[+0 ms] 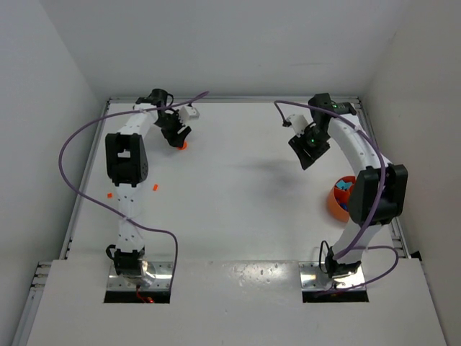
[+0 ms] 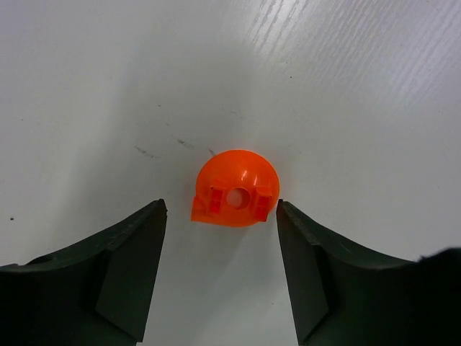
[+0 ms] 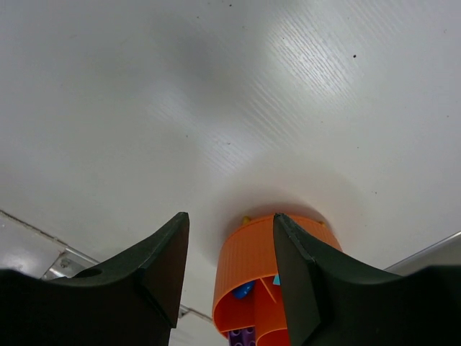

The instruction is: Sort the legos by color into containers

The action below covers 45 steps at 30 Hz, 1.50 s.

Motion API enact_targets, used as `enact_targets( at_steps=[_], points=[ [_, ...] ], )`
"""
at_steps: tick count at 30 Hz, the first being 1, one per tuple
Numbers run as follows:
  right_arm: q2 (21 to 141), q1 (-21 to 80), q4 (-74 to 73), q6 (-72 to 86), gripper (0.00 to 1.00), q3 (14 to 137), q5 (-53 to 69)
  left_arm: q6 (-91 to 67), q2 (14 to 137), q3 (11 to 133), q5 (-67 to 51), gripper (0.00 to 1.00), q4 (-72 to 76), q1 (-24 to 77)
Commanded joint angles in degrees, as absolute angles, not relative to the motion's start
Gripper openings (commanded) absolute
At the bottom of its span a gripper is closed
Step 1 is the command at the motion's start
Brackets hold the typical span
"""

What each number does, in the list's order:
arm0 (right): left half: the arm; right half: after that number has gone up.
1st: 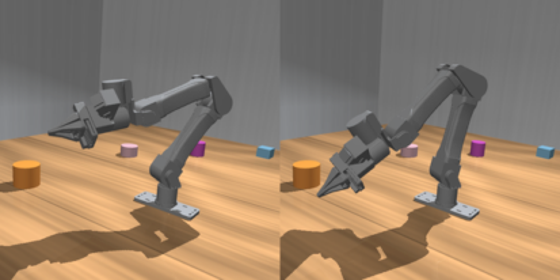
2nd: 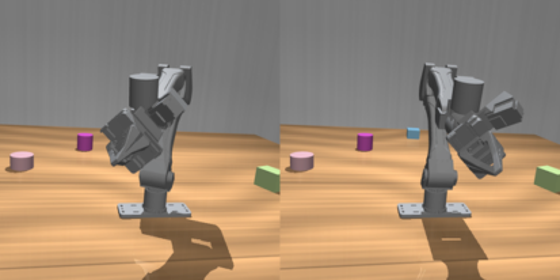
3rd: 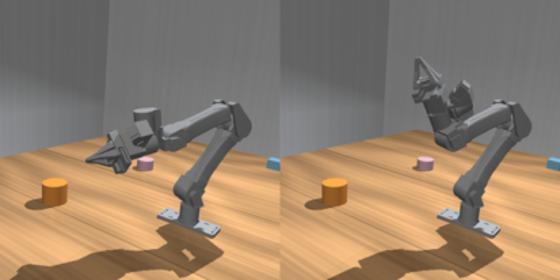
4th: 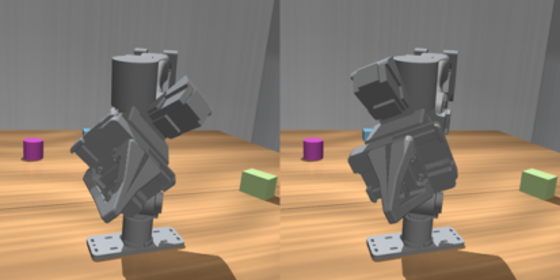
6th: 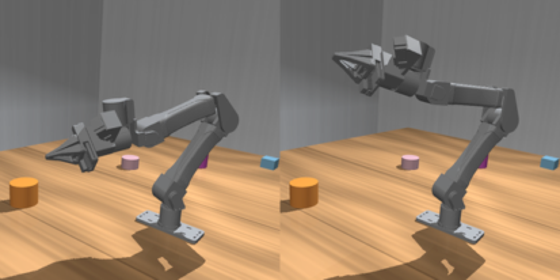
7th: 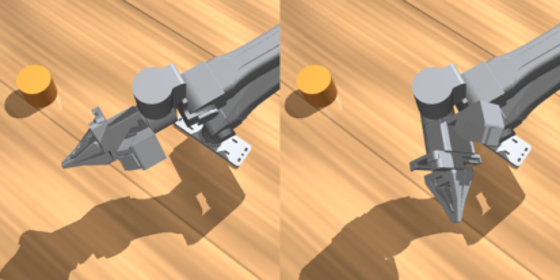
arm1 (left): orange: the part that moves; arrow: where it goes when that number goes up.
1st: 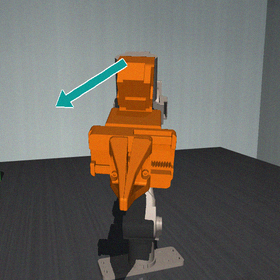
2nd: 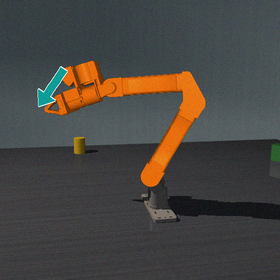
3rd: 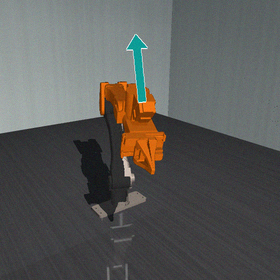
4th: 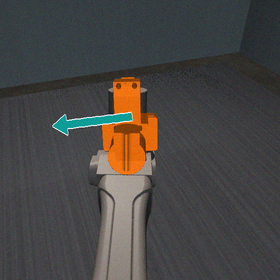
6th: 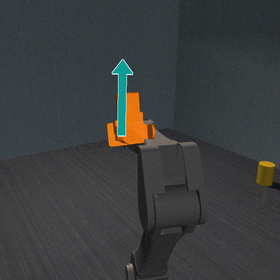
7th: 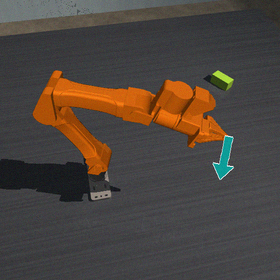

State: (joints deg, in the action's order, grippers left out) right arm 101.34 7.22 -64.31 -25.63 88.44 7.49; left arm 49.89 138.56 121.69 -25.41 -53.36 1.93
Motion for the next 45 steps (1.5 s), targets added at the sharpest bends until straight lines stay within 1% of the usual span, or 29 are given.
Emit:
enact_targets(
  at_steps=[1, 7, 11, 12, 14, 16, 20, 23, 28, 32, 33, 36, 37, 38, 39, 42, 43, 45],
  points=[
    [102.39, 7.82, -63.19, -25.22, 0.51, 91.66, 7.29, 50.8, 139.39, 123.84, -26.19, 0.67, -52.82, 2.02],
    [102.92, 8.35, -63.19, -25.22, 0.51, 91.67, 6.77, 51.33, 139.92, 123.84, -26.72, 0.63, -53.35, 2.02],
    [102.92, 8.35, -63.19, -25.22, 0.51, 91.67, 6.77, 51.33, 140.45, 123.31, -27.86, 0.53, -53.35, 2.02],
    [102.92, 8.35, -63.19, -25.22, 0.51, 91.67, 6.77, 51.94, 140.45, 123.31, -28.47, 0.49, -53.35, 2.02],
    [102.92, 8.87, -63.19, -25.22, 0.51, 91.67, 6.77, 51.94, 140.45, 122.7, -28.48, 0.45, -53.35, 2.55],
    [102.92, 8.88, -63.19, -25.22, 0.51, 91.67, 6.77, 52.47, 139.93, 122.09, -29.26, 0.39, -53.87, 2.55],
    [102.92, 8.88, -63.19, -25.22, 0.51, 91.67, 6.77, 52.47, 137.73, 120.16, -31.28, 0.36, -53.88, 2.55],
    [102.31, 8.88, -63.19, -25.22, 0.51, 91.05, 7.91, 53.7, 134.75, 116.81, -33.48, 0.31, -54.49, 2.55],
    [100.73, 8.88, -63.19, -25.22, 0.51, 90.01, 14.31, 55.11, 130.52, 112.59, -40.23, 0.26, -58.52, 2.55],
    [100.72, 8.88, -64.24, -23.03, 0.51, 90.0, 22.31, 55.63, 127.01, 109.69, -48.06, 0.25, -63.8, 2.55],
    [100.72, 8.88, -64.25, -21.55, 0.51, 90.0, 25.98, 55.11, 126.31, 108.64, -49.82, 0.25, -63.81, 2.55],
    [102.74, 9.4, -64.25, -16.47, 0.51, 90.53, 31.44, 53.44, 122.79, 105.66, -56.24, 0.25, -64.6, 2.55],
    [102.74, 9.4, -63.55, -14.7, 0.51, 91.05, 32.86, 50.74, 120.43, 104.43, -58.34, 0.25, -63.82, 3.07],
    [102.74, 9.4, -62.67, -12.42, 0.54, 91.05, 36.09, 49.58, 118.84, 102.93, -58.97, 0.25, -61.29, 3.08],
    [102.74, 9.4, -61.19, -6.04, 0.54, 90.53, 37.78, 48.61, 117.09, 99.35, -58.97, 0.25, -59.69, 4.12],
    [102.74, 9.4, -52.67, 5.14, 0.57, 89.13, 42.88, 43.44, 108.65, 92.75, -58.97, 0.23, -50.83, 5.97],
    [102.74, 9.4, -47.25, 13.45, 0.58, 87.9, 44.11, 40.29, 106.63, 88.46, -58.97, 0.23, -48.54, 7.11],
    [103.27, 10.19, -45.7, 15.38, 0.6, 89.11, 46.14, 37.8, 102.07, 85.09, -58.97, 0.22, -43.52, 8.43]
  ],
)
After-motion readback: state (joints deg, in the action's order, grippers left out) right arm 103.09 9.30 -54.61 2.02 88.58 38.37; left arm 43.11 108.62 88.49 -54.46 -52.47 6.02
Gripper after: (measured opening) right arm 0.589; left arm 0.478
